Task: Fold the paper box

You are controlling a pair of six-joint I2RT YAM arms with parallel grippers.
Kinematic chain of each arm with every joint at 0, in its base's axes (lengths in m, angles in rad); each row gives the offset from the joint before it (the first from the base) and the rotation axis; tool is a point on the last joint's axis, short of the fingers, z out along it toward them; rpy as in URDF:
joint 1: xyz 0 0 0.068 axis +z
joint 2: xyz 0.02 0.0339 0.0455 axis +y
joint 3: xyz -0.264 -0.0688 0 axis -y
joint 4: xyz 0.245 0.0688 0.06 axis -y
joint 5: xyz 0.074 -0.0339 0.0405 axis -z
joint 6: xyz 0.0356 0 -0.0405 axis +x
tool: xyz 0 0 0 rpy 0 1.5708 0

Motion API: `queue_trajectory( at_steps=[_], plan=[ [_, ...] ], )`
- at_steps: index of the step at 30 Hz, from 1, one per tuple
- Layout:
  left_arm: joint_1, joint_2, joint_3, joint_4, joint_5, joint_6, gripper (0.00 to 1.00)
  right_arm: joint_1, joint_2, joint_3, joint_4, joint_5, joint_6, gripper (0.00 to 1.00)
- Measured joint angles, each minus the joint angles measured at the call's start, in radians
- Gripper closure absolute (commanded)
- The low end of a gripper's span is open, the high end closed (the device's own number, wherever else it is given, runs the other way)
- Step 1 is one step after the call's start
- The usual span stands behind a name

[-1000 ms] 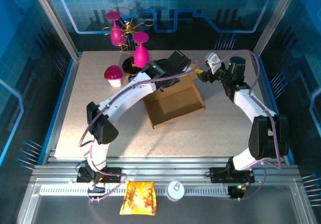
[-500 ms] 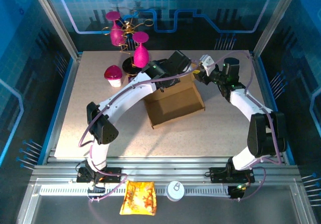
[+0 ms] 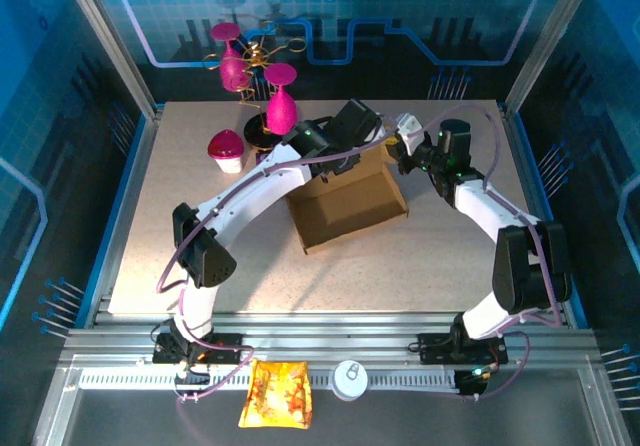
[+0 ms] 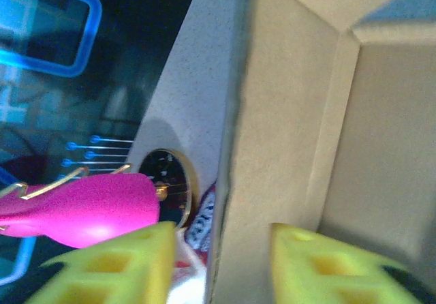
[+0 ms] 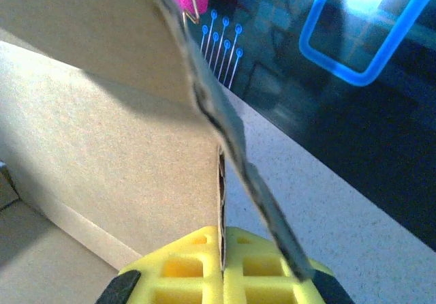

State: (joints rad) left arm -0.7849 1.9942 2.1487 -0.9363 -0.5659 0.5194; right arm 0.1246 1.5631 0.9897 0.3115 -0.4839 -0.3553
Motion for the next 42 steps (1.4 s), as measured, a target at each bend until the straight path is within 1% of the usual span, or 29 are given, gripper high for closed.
queue_trajectory(
  at_steps=[2,4,7,10,12,14,16,19,24,29,32,35,38,42],
  plan=[
    [0.0,-0.006,0.019,-0.001,0.035,-0.066,0.36,-0.009,-0.016,-0.038,0.006,0.002,0.006,1.0],
    [0.0,-0.026,0.032,-0.001,0.074,-0.143,0.29,-0.023,-0.032,-0.069,0.012,0.001,0.012,1.0],
    [0.006,-0.096,0.033,-0.016,0.14,-0.262,0.25,-0.048,-0.055,-0.096,0.012,-0.003,0.016,1.0],
    [0.035,-0.234,-0.044,-0.025,0.214,-0.38,0.28,-0.067,-0.076,-0.117,0.028,-0.004,0.015,1.0],
    [0.082,-0.342,-0.137,-0.03,0.261,-0.449,0.3,-0.077,-0.084,-0.13,0.034,-0.007,0.015,1.0],
    [0.172,-0.467,-0.285,-0.018,0.322,-0.52,0.32,-0.087,-0.084,-0.138,0.042,-0.016,0.016,1.0],
    [0.271,-0.556,-0.426,-0.01,0.378,-0.568,0.32,-0.094,-0.084,-0.141,0.042,-0.022,0.015,1.0],
    [0.38,-0.608,-0.603,0.009,0.441,-0.593,0.33,-0.098,-0.084,-0.141,0.046,-0.025,0.015,1.0],
    [0.471,-0.579,-0.799,0.072,0.552,-0.576,0.34,-0.1,-0.084,-0.141,0.05,-0.029,0.015,1.0],
    [0.552,-0.579,-0.926,0.225,0.653,-0.527,0.35,-0.102,-0.082,-0.141,0.05,-0.032,0.015,1.0],
    [0.588,-0.579,-0.993,0.333,0.729,-0.512,0.35,-0.103,-0.077,-0.141,0.05,-0.032,0.015,1.0],
    [0.61,-0.578,-1.028,0.424,0.811,-0.509,0.38,-0.106,-0.07,-0.141,0.049,-0.032,0.015,1.0],
    [0.612,-0.567,-1.028,0.505,0.89,-0.501,0.39,-0.106,-0.062,-0.141,0.049,-0.033,0.015,1.0],
    [0.606,-0.54,-1.028,0.571,0.945,-0.499,0.4,-0.106,-0.051,-0.141,0.049,-0.033,0.015,1.0]
  ],
)
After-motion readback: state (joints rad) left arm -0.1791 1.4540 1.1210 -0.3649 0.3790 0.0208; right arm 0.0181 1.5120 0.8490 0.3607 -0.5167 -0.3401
